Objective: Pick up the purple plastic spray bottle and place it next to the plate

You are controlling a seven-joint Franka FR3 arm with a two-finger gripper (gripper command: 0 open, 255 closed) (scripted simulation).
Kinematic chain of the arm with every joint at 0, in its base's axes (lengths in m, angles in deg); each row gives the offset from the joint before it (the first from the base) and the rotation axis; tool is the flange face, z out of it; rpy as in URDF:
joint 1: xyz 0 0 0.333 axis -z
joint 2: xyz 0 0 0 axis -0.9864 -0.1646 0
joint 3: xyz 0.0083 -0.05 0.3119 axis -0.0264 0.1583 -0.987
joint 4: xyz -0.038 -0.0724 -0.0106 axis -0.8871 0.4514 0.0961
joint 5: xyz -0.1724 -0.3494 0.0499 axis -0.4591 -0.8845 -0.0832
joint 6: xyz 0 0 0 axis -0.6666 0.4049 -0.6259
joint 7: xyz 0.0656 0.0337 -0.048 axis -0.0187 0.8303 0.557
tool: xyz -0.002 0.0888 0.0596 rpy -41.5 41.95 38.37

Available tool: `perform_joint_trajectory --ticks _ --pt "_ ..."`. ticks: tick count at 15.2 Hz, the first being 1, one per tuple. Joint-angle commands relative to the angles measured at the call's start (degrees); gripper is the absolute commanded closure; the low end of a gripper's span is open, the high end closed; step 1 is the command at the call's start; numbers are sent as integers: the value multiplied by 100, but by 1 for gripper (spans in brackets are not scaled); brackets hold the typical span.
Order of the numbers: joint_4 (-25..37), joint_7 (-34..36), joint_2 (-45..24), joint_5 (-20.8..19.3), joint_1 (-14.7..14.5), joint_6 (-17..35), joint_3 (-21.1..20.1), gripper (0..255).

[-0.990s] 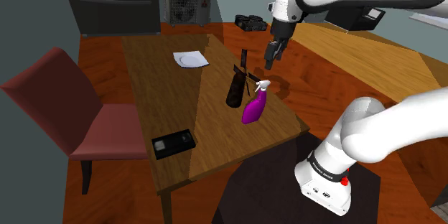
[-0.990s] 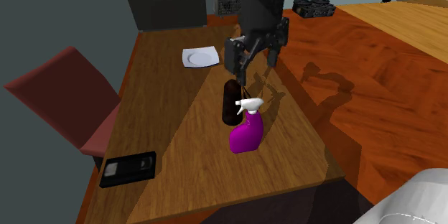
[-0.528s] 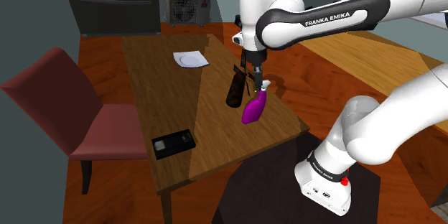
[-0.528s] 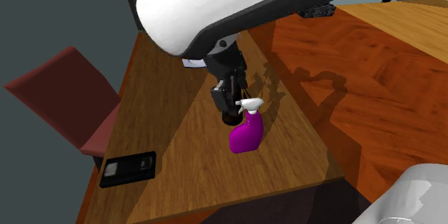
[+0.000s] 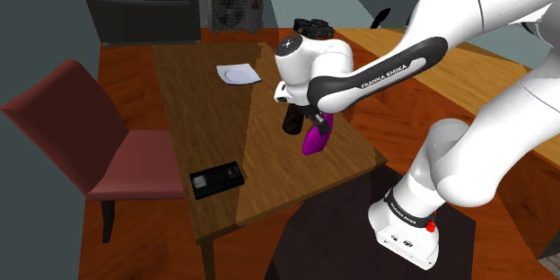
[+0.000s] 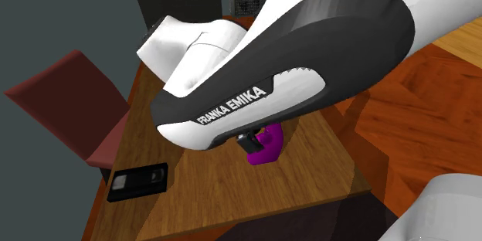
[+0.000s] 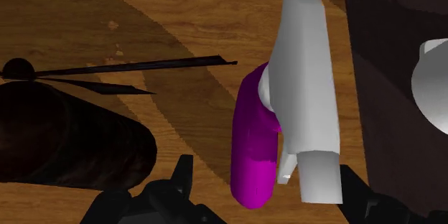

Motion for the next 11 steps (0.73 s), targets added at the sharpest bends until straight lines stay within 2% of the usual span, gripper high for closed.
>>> perform_joint_trajectory --ticks 1,6,11 --pt "-127 -22 -75 -108 21 187 23 0" --pt "-364 48 -189 -278 114 549 109 0" --pt "-364 48 -189 -278 113 549 109 0"
